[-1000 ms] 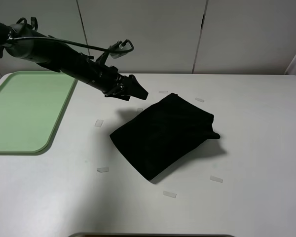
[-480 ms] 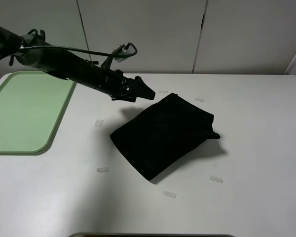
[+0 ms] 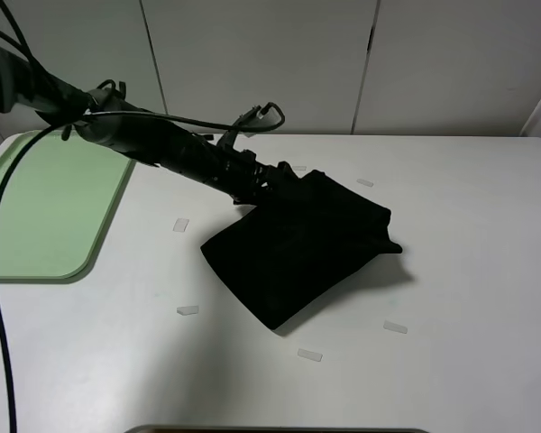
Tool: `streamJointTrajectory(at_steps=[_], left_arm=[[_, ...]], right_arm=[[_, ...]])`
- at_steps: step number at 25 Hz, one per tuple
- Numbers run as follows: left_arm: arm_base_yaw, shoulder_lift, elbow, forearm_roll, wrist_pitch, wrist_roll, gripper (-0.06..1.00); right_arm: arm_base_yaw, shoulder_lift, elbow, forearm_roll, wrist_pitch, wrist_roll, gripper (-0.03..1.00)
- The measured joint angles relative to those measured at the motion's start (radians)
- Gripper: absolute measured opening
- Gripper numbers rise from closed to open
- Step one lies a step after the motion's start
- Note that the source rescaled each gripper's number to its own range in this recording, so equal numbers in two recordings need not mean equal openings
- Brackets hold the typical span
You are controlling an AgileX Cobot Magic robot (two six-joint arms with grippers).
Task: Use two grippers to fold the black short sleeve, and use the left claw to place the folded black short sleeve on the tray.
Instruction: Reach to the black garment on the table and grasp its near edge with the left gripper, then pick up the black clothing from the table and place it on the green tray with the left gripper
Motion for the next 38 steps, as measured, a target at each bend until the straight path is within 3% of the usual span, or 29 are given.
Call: streamJointTrajectory(at_steps=[8,11,16,22,26,30,38], left_arm=[[-0.027,0.015,-0.001,-0.004,-0.001,0.015,1.00],[-0.038,0.016,-0.001,-0.007,-0.002,0.016,0.95],[-0.043,0.016,-0.001,-0.007,-0.011,0.016,0.74],[-0.045,0.016,-0.001,-0.006,-0.048,0.002,0.27],[-0.048,0.016,-0.002,0.028,-0.082,-0.016,0.27],[-0.053,0.003,-0.006,0.120,-0.154,-0.139,0.27],[-0.008,-0.087,-0.006,0.448,-0.260,-0.379,0.27]], right_arm=[[0.000,0.000,0.000,0.000,0.000,0.000,1.00],[0.000,0.000,0.000,0.000,0.000,0.000,1.00],[0.000,0.000,0.000,0.000,0.000,0.000,1.00],[0.000,0.000,0.000,0.000,0.000,0.000,1.00],[0.000,0.000,0.000,0.000,0.000,0.000,1.00],[0.000,0.000,0.000,0.000,0.000,0.000,1.00],[0.000,0.000,0.000,0.000,0.000,0.000,1.00]])
